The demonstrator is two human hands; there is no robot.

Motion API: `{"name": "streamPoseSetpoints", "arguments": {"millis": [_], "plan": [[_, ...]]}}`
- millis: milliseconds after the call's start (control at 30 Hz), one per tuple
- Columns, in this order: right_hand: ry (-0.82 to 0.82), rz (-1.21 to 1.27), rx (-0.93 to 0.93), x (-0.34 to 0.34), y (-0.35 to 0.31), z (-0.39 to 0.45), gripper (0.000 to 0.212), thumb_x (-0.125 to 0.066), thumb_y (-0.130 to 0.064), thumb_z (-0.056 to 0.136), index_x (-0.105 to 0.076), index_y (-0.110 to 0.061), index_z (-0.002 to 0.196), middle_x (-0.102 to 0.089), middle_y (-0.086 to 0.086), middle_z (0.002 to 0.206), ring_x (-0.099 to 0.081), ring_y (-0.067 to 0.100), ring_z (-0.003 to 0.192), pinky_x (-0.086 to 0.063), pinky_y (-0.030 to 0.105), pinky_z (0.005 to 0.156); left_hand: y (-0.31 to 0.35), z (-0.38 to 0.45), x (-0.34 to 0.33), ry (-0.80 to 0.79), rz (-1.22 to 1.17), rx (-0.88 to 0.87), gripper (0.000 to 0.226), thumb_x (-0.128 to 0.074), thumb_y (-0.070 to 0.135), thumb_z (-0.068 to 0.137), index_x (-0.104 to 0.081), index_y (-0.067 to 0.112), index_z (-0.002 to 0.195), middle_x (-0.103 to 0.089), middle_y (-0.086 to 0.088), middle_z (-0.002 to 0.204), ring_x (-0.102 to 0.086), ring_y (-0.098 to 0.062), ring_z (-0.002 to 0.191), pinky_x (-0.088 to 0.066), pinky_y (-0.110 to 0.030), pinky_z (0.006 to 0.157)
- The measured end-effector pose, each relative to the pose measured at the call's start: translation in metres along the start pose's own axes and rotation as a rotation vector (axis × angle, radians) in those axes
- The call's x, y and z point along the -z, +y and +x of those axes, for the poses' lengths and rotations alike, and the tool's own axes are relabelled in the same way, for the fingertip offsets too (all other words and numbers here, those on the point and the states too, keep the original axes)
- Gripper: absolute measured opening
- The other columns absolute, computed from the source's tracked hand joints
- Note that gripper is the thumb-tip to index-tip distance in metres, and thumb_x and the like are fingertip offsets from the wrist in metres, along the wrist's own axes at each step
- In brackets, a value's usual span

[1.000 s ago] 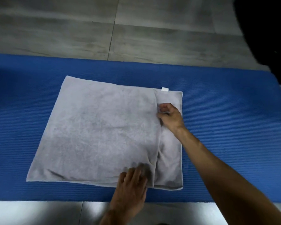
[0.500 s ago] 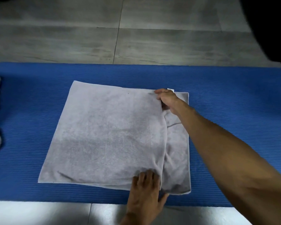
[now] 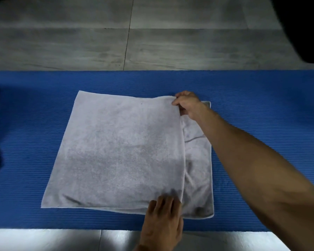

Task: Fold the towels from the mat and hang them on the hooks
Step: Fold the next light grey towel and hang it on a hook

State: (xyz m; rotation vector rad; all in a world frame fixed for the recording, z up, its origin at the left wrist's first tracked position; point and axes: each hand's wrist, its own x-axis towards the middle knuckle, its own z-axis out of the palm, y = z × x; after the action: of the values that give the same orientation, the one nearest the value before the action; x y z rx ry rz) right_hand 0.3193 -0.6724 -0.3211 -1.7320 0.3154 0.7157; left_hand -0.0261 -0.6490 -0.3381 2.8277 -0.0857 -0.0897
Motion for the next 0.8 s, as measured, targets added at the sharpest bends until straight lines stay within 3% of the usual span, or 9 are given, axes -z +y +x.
{"name": "streamPoseSetpoints", "arguments": {"millis": [167,233,300,367,600,700,767,800], "plan": [[0.039,0.344,0.014,0.008,0.004,0.01,0.036,-0.058,0.015,0.08,-0.058,-0.018,0.095,-0.063,0.004,0.094,-0.061,0.02,0.089,-0.053,0.034,0.076,0.003,0.005,-0.002,-0.022,-0.05,-0.124,0.045,-0.054,0.034,0.07,-0.057,0.015,0.11,-0.065,-0.002,0.098,-0.061,-0.018,0.082,-0.054,-0.025,0.066],[0.06,0.327,-0.047,0.012,0.011,0.01,0.026,-0.061,0.007,0.083,-0.059,-0.017,0.09,-0.064,0.006,0.095,-0.062,0.02,0.084,-0.055,0.03,0.066,0.005,0.007,-0.007,-0.061,-0.056,-0.194,0.04,-0.068,0.033,0.062,-0.063,0.017,0.099,-0.066,-0.001,0.096,-0.066,-0.018,0.082,-0.054,-0.025,0.065],[0.046,0.199,-0.142,0.013,0.017,0.005,0.01,-0.065,-0.005,0.086,-0.062,-0.012,0.092,-0.065,0.007,0.086,-0.062,0.02,0.071,-0.054,0.028,0.057,0.007,0.009,-0.012,-0.113,-0.07,-0.219,0.046,-0.081,0.033,0.051,-0.057,0.022,0.089,-0.064,0.001,0.094,-0.066,-0.017,0.083,-0.054,-0.026,0.065],[0.057,0.133,-0.189,0.015,0.021,0.006,0.014,-0.067,-0.01,0.087,-0.065,-0.007,0.101,-0.068,0.008,0.086,-0.064,0.021,0.069,-0.053,0.03,0.055,0.009,0.01,-0.015,-0.137,-0.089,-0.214,0.051,-0.084,0.034,0.047,-0.052,0.023,0.086,-0.059,0.002,0.094,-0.064,-0.016,0.083,-0.054,-0.026,0.064],[0.094,0.265,-0.096,0.045,0.018,0.009,0.026,-0.046,0.005,0.091,-0.066,-0.011,0.093,-0.066,0.009,0.096,-0.063,0.021,0.082,-0.056,0.033,0.069,0.029,0.009,-0.01,-0.071,-0.17,-0.283,0.034,-0.073,0.034,0.064,-0.056,0.023,0.092,-0.06,0.004,0.109,-0.062,-0.015,0.093,-0.054,-0.024,0.068],[0.085,0.292,-0.127,0.063,0.025,0.006,0.03,-0.043,0.005,0.092,-0.067,-0.012,0.089,-0.069,0.007,0.093,-0.065,0.019,0.08,-0.055,0.029,0.064,0.039,0.015,-0.013,-0.089,-0.153,-0.299,0.034,-0.07,0.032,0.063,-0.053,0.024,0.091,-0.061,0.007,0.101,-0.064,-0.013,0.089,-0.053,-0.021,0.065],[0.113,0.275,-0.131,0.071,0.029,0.005,0.031,-0.044,0.009,0.089,-0.068,-0.012,0.085,-0.068,0.006,0.09,-0.064,0.019,0.077,-0.056,0.028,0.063,0.044,0.017,-0.02,-0.042,-0.13,-0.328,0.007,-0.055,0.023,0.079,-0.054,0.024,0.085,-0.062,0.007,0.09,-0.064,-0.011,0.082,-0.052,-0.021,0.06],[0.14,0.263,-0.128,0.074,0.03,0.004,0.032,-0.045,0.011,0.087,-0.068,-0.011,0.085,-0.068,0.006,0.087,-0.064,0.018,0.074,-0.056,0.027,0.059,0.047,0.019,-0.019,-0.032,-0.158,-0.329,0.014,-0.048,0.018,0.085,-0.059,0.025,0.079,-0.063,0.008,0.084,-0.065,-0.011,0.078,-0.051,-0.021,0.057]]}}
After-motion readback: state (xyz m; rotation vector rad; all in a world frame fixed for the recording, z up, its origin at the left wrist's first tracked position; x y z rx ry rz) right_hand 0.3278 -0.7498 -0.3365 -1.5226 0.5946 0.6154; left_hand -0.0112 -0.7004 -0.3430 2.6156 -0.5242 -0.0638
